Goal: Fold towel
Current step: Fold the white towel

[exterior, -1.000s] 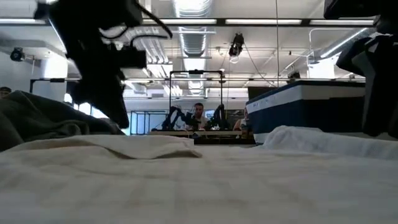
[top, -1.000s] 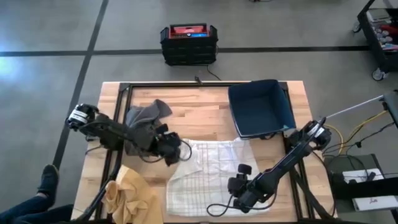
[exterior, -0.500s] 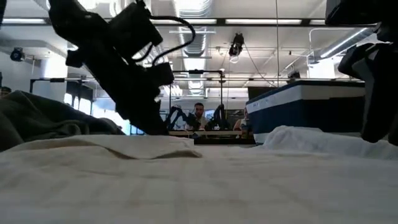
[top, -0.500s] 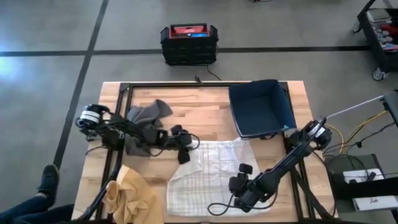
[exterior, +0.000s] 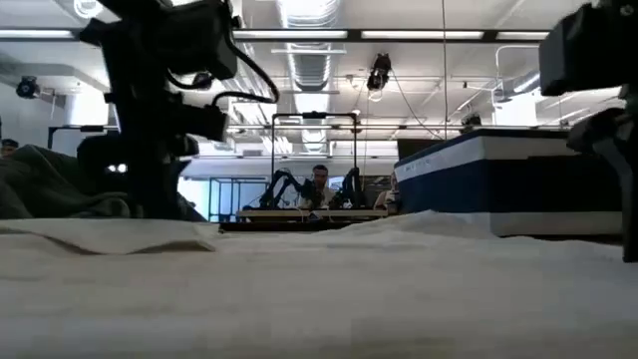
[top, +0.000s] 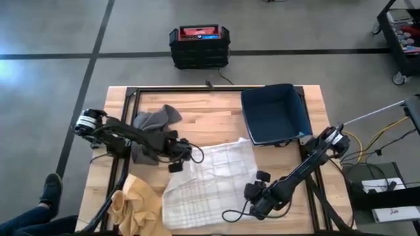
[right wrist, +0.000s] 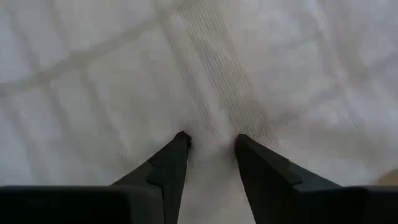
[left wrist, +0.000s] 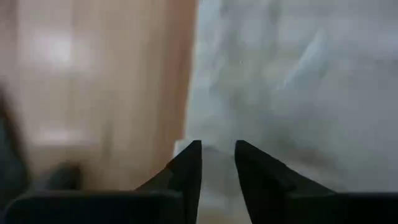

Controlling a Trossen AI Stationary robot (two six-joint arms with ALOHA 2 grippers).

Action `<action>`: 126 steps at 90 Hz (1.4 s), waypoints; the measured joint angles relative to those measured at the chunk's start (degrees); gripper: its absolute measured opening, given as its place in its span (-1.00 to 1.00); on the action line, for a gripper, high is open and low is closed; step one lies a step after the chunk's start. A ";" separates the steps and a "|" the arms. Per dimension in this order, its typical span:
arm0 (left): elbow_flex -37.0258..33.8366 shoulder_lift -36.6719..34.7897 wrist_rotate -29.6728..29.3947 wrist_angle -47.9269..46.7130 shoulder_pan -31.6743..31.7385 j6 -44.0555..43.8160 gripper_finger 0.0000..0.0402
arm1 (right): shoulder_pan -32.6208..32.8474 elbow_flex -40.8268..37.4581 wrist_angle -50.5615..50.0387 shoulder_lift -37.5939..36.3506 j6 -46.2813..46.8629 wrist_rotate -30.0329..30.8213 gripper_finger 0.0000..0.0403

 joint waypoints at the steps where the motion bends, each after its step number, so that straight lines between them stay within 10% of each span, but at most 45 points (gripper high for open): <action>1: -0.17 -0.29 0.12 -0.52 0.00 -0.16 -0.61 | 0.00 -0.11 -0.26 -0.02 0.23 -0.26 -0.40; 30: -2.79 -7.41 4.32 -10.61 -2.52 -8.63 -0.62 | 0.90 -0.12 -7.88 -1.34 2.86 -4.42 -0.54; 62: -7.21 -10.54 -0.90 27.90 -6.73 -10.68 -0.63 | 0.26 1.90 -7.03 -1.46 1.42 -1.40 -0.65; 90: -9.18 1.28 2.88 27.96 -8.27 -14.49 -0.63 | 0.26 1.83 -6.50 -1.38 1.74 -0.23 -0.75; 126: -9.74 -7.30 10.51 7.93 -17.70 -15.14 -0.63 | 0.48 -2.72 -6.73 -1.71 8.14 -1.89 -0.88</action>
